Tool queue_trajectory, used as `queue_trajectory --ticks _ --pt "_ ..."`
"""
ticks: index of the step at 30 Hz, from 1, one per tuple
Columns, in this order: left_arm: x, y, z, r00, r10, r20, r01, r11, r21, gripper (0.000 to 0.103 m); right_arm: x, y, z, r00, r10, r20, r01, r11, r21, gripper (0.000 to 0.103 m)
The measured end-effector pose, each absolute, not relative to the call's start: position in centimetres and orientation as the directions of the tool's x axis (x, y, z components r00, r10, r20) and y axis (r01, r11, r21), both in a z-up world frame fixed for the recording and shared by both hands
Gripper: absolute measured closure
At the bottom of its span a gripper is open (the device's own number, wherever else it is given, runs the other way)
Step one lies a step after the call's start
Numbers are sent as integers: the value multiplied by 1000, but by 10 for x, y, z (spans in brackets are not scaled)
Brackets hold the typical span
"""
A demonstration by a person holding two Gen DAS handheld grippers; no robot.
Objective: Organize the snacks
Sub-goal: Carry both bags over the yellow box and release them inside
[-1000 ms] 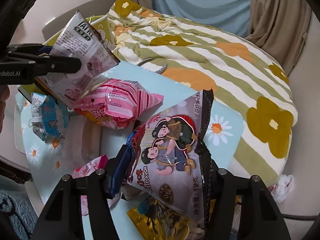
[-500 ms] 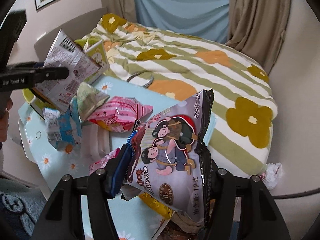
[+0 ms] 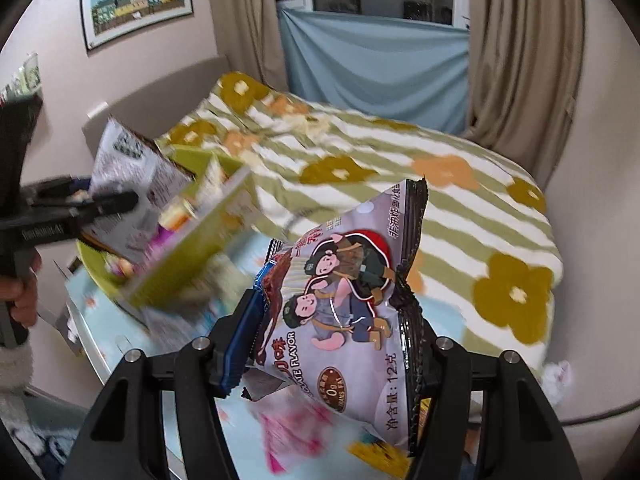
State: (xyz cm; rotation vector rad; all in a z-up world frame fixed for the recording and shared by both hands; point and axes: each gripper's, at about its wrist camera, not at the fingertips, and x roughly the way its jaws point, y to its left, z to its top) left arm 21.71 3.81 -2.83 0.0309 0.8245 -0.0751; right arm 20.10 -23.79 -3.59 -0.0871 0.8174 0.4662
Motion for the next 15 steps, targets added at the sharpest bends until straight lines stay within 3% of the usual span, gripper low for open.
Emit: queue_trajectory --ticks 7,15 --pt "247 121 -29 659 -7 -752 29 999 17 37 238 -143 -24 576 440 -689 -439 877 193 45" --pt "310 199 -65 597 -23 -802 50 999 9 36 272 -56 -34 556 444 -703 -414 881 229 45"
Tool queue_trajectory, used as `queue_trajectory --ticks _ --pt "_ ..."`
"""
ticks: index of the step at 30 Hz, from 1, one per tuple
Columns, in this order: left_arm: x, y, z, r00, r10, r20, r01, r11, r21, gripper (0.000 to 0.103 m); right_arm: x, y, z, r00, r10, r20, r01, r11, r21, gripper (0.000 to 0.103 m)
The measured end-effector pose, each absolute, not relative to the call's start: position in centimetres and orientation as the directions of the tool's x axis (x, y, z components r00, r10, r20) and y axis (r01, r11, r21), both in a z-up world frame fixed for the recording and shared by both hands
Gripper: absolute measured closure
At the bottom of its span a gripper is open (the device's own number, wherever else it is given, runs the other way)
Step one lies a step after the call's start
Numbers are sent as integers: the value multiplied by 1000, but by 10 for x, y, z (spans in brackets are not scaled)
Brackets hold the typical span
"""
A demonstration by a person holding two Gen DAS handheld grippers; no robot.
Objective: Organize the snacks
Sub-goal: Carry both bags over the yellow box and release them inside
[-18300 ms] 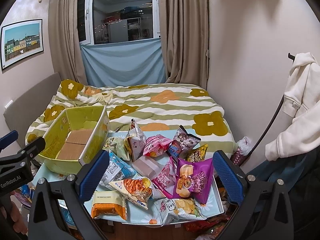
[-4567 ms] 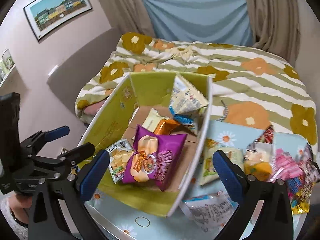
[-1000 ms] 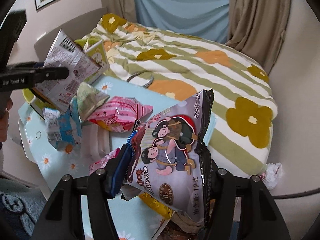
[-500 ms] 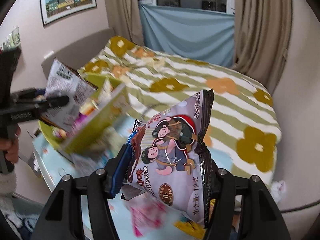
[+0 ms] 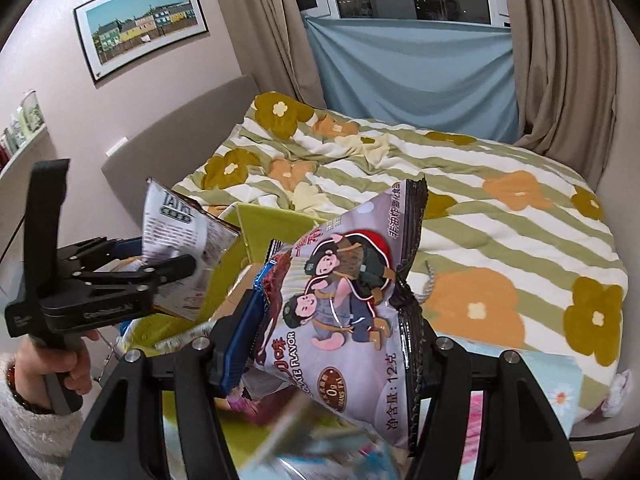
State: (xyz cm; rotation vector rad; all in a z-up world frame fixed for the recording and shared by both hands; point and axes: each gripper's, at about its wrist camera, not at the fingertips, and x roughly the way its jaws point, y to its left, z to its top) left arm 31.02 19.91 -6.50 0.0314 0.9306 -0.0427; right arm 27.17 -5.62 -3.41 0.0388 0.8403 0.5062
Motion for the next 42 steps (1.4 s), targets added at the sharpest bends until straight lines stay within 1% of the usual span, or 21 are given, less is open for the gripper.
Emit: queue_trajectory --ticks 6,7,9,10,11,13,15,17,23,26,32,37,39,40,41,42 --pt "349 217 -103 541 -51 -840 102 995 6 35 295 -24 -56 525 414 -744 -355 901 250 45" --pt "352 217 -109 531 -54 -846 105 994 2 28 296 -22 -59 522 412 -747 -348 902 254 45" --pt "358 219 -117 514 -73 -855 119 993 -13 20 300 -18 -62 516 406 -754 -334 906 259 45" --pt "358 218 -119 515 -70 -854 121 993 -9 7 302 -16 -63 514 399 -759 -329 909 256 45" --pt "357 218 -120 522 -54 -851 114 993 7 0 303 -15 -64 512 391 -765 -325 913 249 45" --pt "354 219 -120 528 -45 -848 108 994 15 0 306 -11 -65 512 363 -778 -315 923 223 45" --pt "347 223 -118 523 -59 -850 95 995 -11 0 307 -9 -64 514 347 -784 -314 927 204 45" --pt "339 227 -114 525 -67 -848 76 997 -31 0 308 -7 -62 516 349 -782 -320 926 203 45" --pt "318 234 -106 539 -16 -842 21 1000 -5 0 318 -4 -57 516 381 -767 -329 915 233 45" --pt "314 238 -106 533 -26 -846 9 1000 -24 0 325 3 -58 508 394 -766 -338 909 244 45" --pt "308 245 -105 533 -5 -846 -20 1000 -18 0 342 21 -65 486 413 -770 -345 900 265 44" --pt "307 252 -108 531 -2 -848 -40 999 -27 0 355 42 -74 480 395 -784 -349 905 242 43" --pt "306 252 -111 522 7 -853 -44 999 -18 0 358 47 -78 492 389 -779 -341 909 239 41" --pt "306 251 -113 515 10 -857 -44 999 -15 0 359 48 -80 496 390 -776 -337 910 242 34" --pt "305 251 -114 512 9 -859 -43 999 -15 0 360 48 -82 496 393 -774 -332 910 249 19" --pt "303 249 -115 510 8 -860 -40 999 -15 0 360 47 -84 497 400 -770 -328 908 260 12"
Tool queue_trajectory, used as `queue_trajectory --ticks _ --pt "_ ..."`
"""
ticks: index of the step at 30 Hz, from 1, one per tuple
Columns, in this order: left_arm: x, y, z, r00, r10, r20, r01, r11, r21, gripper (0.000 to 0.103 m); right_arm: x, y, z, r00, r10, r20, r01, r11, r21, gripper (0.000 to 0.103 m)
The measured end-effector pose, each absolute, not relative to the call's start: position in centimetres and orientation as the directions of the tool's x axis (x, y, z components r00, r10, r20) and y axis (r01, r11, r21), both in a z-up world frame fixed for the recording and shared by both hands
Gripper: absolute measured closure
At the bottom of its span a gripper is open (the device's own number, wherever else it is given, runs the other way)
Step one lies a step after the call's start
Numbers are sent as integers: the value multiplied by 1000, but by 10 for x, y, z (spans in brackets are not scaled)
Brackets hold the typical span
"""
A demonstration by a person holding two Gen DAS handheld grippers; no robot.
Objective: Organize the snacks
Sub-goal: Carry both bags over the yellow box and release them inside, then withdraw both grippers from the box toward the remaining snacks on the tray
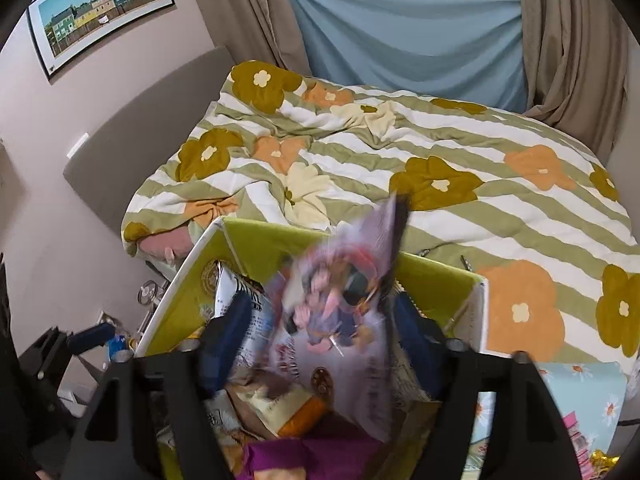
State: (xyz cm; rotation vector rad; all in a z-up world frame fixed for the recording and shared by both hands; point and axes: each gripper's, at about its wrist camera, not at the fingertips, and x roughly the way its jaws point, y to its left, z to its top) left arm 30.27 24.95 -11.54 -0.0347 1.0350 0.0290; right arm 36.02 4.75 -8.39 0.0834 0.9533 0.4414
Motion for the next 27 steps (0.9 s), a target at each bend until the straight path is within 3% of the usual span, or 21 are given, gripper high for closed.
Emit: queue_trajectory --ticks 1,2,11,27 --pt "301 248 -116 509 8 -861 -40 999 -14 0 360 46 -84 503 407 -763 -325 906 270 3" --pt "299 247 -117 507 9 -862 -39 999 -13 0 357 44 -85 509 409 -757 -322 906 273 1" --pt "289 239 -113 516 7 -856 -43 999 -18 0 341 33 -79 521 397 -756 -341 909 242 1" --pt "261 211 -50 603 5 -797 2 1000 8 0 292 -4 -21 581 381 -719 -334 917 217 1"
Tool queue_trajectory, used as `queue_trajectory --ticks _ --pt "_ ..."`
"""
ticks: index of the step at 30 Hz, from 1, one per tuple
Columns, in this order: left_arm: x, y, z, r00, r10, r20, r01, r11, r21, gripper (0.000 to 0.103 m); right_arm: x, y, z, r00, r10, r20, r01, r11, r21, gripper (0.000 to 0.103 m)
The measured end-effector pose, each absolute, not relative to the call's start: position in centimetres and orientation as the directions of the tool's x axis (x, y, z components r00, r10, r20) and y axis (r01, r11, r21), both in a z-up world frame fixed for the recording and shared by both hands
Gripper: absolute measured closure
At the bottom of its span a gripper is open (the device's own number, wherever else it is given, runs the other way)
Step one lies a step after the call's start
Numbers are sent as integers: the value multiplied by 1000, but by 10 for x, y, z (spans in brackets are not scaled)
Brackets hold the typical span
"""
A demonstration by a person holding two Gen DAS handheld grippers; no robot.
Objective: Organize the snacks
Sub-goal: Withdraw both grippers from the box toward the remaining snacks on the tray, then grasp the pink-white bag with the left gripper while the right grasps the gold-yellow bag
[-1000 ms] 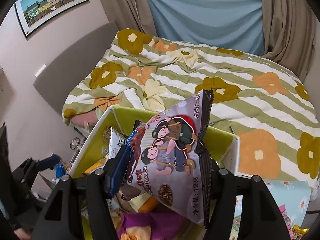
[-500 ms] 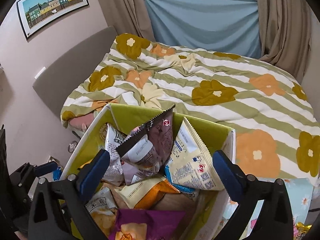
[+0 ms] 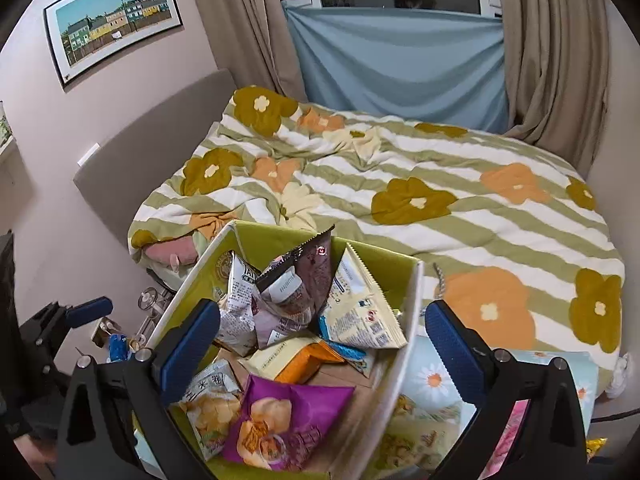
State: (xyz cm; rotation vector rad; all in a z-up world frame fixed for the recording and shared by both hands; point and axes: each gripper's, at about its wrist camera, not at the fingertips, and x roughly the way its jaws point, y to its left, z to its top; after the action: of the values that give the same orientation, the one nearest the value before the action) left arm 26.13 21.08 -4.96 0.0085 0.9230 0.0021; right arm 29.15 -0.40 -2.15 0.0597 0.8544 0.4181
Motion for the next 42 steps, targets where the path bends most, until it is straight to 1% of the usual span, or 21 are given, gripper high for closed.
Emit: queue_trajectory --ticks 3,8,14,19,22,25,31,37,42 --pt "257 199 -44 621 -6 -784 31 999 17 0 277 -18 -13 607 363 -707 -304 928 215 1" --pt "248 166 -36 634 -60 -771 84 996 -8 0 249 -51 0 674 283 -682 -234 958 167 1" --pt "225 97 -28 655 -99 -749 151 989 2 0 220 -113 5 696 233 -679 -167 972 163 1" --pt "205 40 -33 649 -121 -751 180 984 -3 0 193 -178 -1 692 199 -694 -127 980 153 1" --pt "196 3 -43 646 -120 -754 186 982 3 0 178 -215 -12 688 162 -708 -100 987 129 1" --pt "185 -34 -60 632 -149 -760 212 977 -15 0 164 -254 -27 676 140 -723 -75 990 122 1" --pt "167 -85 -102 572 -173 -802 249 968 -31 0 144 -311 -60 650 93 -754 -31 995 96 1" --pt "143 -134 -149 526 -212 -824 341 940 -24 0 132 -354 -101 612 94 -785 12 992 129 1" --pt "131 -163 -188 493 -238 -837 424 905 -7 0 130 -369 -134 584 103 -805 34 988 151 1"
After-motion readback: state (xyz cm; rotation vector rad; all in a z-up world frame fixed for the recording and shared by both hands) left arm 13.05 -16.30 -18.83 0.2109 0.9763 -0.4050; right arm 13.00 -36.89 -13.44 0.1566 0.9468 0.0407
